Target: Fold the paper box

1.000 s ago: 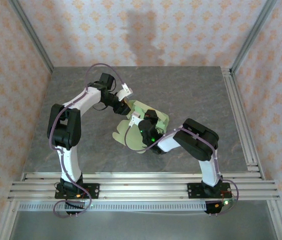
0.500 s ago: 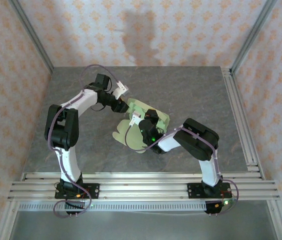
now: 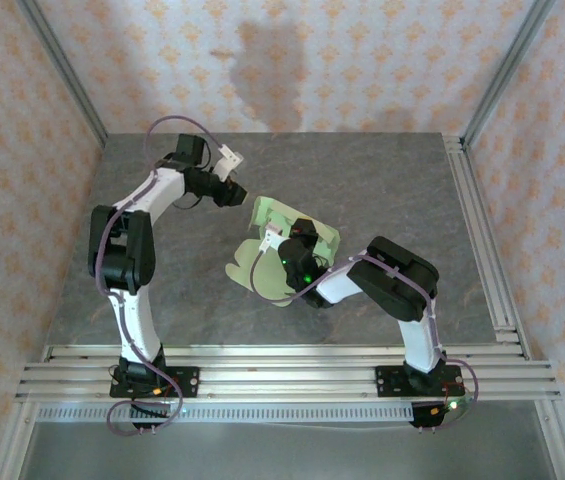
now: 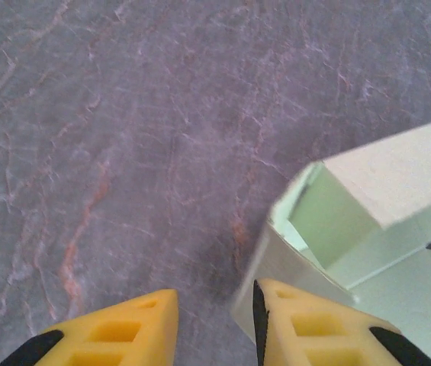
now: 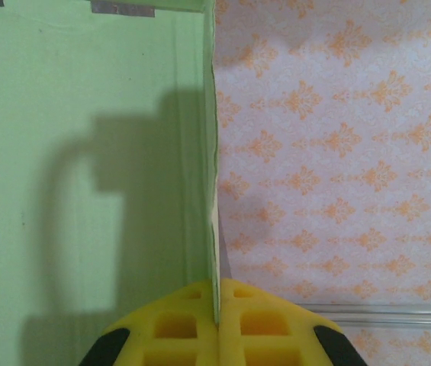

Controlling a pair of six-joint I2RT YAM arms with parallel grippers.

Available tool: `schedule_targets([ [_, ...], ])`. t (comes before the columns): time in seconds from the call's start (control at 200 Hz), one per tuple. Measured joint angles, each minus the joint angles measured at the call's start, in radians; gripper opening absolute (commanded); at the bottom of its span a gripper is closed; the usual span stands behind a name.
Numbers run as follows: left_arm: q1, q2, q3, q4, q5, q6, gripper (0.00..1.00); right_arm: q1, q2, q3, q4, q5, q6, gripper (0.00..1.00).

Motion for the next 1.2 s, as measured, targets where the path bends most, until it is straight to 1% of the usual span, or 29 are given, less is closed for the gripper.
schedule_targets([
  [0.12,-0.013,0.055,0.061,-0.066,-0.004,0.037,0.33,0.0,0.0,0.0,0.0,0.0,0.0,0.0],
  [0.33,-0.067,0.118,0.126,-0.193,-0.027,0.116,0.33,0.0,0.0,0.0,0.0,0.002,0.0,0.0],
  [0.536,-0.075,0.123,0.151,-0.277,-0.025,0.174,0.35,-0.005,0.0,0.0,0.003,0.002,0.0,0.0],
  [0.691,-0.075,0.123,0.156,-0.308,-0.019,0.196,0.36,-0.005,0.0,0.0,0.004,0.001,0.0,0.0],
  [0.796,-0.076,0.123,0.158,-0.313,-0.022,0.198,0.42,-0.005,0.0,0.0,0.004,0.001,0.0,0.0],
  [0.871,-0.076,0.123,0.16,-0.309,-0.031,0.193,0.44,-0.005,0.0,0.0,0.004,0.001,0.0,0.0],
  [1.021,-0.076,0.136,0.177,-0.307,-0.054,0.182,0.53,-0.005,0.0,0.0,0.004,0.001,0.0,0.0],
  [1.201,-0.08,0.164,0.206,-0.309,-0.065,0.184,0.54,-0.005,0.0,0.001,0.003,0.001,0.001,0.0],
])
